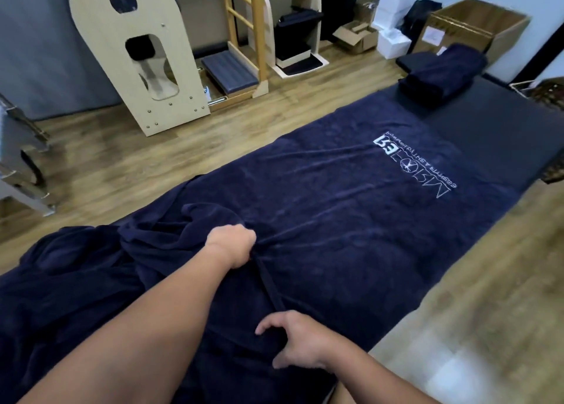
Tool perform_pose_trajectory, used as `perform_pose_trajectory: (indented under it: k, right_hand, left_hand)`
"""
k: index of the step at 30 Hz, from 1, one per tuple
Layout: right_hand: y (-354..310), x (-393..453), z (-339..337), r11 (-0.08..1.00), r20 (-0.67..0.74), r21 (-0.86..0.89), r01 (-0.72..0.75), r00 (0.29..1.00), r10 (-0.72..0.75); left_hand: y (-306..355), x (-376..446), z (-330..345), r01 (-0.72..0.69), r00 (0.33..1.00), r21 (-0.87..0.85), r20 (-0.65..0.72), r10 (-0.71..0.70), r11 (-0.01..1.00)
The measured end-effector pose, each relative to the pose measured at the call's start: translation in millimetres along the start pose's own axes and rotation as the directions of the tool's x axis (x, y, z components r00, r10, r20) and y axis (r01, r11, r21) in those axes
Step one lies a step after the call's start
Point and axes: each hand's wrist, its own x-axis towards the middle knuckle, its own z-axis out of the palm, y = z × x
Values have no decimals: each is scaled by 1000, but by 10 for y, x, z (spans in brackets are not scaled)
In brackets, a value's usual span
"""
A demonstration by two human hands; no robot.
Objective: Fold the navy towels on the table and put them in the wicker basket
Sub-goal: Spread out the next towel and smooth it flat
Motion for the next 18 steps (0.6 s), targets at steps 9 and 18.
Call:
perform_pose_trajectory:
  k: [9,18]
  right_hand:
    - [363,-273,-361,842,-491,491,225,869,54]
    - [934,-748,-1345,958,-406,-284,44,900,-162]
  left_hand:
    - [39,169,-407,213,866,-486,-308,-394,848]
    - [516,634,-740,120,884,-758,-213,-417,641]
